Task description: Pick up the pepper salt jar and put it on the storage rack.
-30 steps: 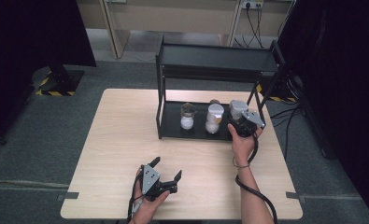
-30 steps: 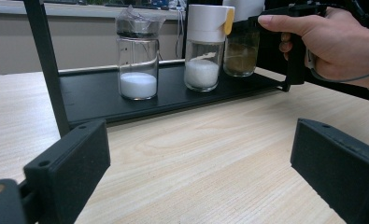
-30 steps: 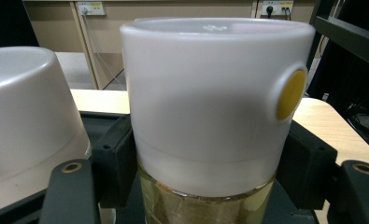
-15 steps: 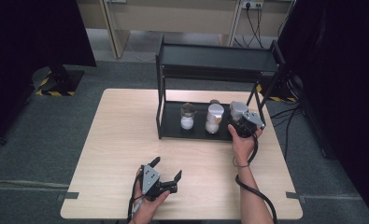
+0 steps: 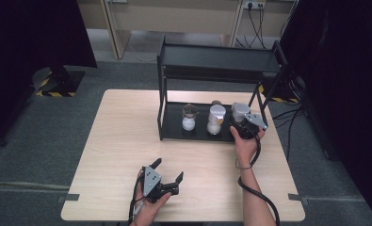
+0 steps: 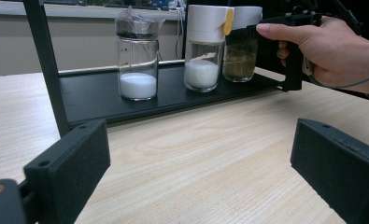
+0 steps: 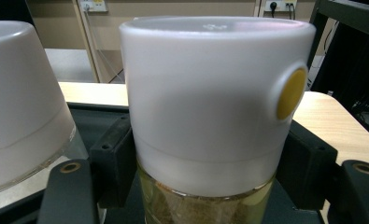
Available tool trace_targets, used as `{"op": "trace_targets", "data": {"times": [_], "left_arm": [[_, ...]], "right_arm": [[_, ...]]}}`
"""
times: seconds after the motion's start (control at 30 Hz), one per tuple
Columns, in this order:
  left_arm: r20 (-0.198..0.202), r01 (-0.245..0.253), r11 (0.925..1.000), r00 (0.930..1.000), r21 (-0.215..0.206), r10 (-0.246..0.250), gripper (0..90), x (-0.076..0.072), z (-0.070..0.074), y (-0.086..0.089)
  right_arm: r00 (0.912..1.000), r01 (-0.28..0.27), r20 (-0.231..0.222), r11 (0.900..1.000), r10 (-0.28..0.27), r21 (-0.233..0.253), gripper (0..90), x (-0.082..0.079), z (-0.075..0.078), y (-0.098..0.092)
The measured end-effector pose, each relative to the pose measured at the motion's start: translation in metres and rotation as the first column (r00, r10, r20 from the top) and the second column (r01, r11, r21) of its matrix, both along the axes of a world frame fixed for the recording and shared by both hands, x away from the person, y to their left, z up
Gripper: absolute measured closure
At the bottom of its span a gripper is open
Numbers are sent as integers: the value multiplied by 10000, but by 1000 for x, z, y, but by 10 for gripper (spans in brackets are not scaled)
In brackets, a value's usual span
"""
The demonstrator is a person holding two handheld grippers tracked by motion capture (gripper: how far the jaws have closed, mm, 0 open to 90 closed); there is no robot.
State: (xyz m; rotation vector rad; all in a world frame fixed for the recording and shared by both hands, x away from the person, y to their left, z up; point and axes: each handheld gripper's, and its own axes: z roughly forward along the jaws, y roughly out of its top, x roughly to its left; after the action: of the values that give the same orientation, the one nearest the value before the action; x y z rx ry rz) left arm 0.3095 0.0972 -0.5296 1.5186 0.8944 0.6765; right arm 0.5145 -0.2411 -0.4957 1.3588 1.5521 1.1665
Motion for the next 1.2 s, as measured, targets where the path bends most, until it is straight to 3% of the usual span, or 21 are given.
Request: {"op": "trace_targets", "data": {"times": [0.43, 1.2], "left_arm": [[9, 9, 10000, 10000, 13, -9, 41, 0, 0, 0], [24, -5, 10000, 10000, 35, 4, 42, -1, 0, -1]], "right_arm": [[10000, -18, 86, 10000, 19, -47, 297, -2, -5, 1], [9998, 120, 184, 9998, -123, 141, 172, -10, -3, -3]]}}
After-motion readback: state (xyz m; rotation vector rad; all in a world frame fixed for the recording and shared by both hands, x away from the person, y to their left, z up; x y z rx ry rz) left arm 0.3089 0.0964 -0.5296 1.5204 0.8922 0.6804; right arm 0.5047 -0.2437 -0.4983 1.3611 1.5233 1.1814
